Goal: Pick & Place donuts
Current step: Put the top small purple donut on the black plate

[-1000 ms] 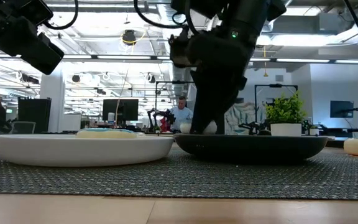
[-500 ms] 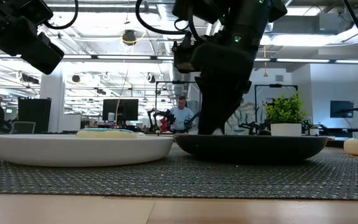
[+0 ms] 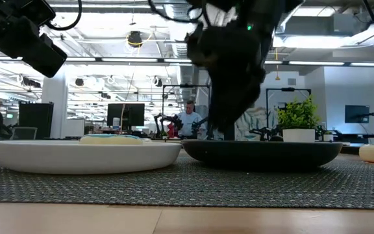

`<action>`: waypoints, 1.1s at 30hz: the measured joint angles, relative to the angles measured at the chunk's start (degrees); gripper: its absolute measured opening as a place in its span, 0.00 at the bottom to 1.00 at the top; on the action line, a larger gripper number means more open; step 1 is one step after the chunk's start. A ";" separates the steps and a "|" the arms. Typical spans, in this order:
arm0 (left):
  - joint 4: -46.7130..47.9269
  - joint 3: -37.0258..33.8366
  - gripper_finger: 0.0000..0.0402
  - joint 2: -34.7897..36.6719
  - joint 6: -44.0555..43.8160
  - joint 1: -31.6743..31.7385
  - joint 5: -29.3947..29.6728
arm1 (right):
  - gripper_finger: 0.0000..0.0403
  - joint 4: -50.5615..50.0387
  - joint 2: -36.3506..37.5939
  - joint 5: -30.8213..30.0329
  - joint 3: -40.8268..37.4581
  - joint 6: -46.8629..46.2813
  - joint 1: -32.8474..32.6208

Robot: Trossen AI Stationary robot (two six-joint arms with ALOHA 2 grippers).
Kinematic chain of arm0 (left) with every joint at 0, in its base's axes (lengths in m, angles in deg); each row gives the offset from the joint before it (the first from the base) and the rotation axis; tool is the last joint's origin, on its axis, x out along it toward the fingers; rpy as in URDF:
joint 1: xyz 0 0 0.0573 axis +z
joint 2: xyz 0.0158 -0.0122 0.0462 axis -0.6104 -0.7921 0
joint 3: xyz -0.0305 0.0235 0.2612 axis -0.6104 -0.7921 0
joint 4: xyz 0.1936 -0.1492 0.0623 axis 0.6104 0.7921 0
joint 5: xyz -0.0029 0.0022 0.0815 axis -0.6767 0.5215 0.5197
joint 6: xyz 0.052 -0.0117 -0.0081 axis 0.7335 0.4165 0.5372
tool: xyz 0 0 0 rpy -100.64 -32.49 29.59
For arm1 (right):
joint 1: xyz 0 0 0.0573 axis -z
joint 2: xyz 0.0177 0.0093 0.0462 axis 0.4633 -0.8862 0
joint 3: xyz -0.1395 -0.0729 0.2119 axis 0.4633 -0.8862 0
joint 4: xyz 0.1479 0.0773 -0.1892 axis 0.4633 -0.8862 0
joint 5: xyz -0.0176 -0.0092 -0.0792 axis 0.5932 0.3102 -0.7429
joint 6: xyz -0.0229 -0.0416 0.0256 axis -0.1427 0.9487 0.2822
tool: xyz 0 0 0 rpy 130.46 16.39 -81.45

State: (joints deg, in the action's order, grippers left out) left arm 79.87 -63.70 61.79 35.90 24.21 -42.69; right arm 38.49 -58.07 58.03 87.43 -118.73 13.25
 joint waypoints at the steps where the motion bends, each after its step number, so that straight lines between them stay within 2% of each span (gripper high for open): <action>1: -0.48 0.00 0.00 0.00 -0.01 0.00 0.00 | 0.63 -0.97 0.79 -0.15 -0.01 -0.40 0.01; 6: -5.51 0.00 0.00 -0.01 0.01 0.00 0.00 | 0.62 -3.81 6.35 -0.47 -0.04 -3.10 -0.27; 9: -8.02 0.00 0.00 -0.02 0.89 -0.01 0.00 | 0.55 -6.48 10.33 -0.75 -0.04 -2.78 -1.10; 11: -9.08 0.00 0.00 -0.04 1.95 -0.07 -0.02 | 0.46 -7.53 13.00 -2.02 -0.48 -1.60 -1.83; 13: -9.74 0.22 0.00 -1.03 3.86 -0.07 0.00 | 0.32 -7.56 16.51 -3.11 -2.91 -0.30 -2.53; 16: -9.54 1.80 0.00 -3.98 5.23 -0.07 0.01 | 0.08 -5.37 22.82 -3.47 -9.92 -0.39 -3.18; 17: -9.65 2.68 0.00 -5.41 5.40 -0.07 0.03 | 0.04 -4.26 25.22 -3.48 -12.74 -0.91 -3.30; 24: -9.68 9.60 0.00 -16.72 5.08 -0.07 3.32 | 0.05 5.15 45.15 -1.76 -31.58 0.12 -3.17; 28: -9.72 14.47 0.00 -23.61 1.89 -0.05 6.44 | 0.01 4.52 55.94 -0.86 -37.83 5.44 -2.60; 33: -9.25 20.80 0.00 -31.77 -1.17 -0.04 13.86 | 0.02 3.15 66.61 -0.87 -43.15 12.54 1.29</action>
State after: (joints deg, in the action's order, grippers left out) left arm 70.62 -42.90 30.02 34.73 24.17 -28.83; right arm 41.64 8.54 57.16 44.28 -106.19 14.55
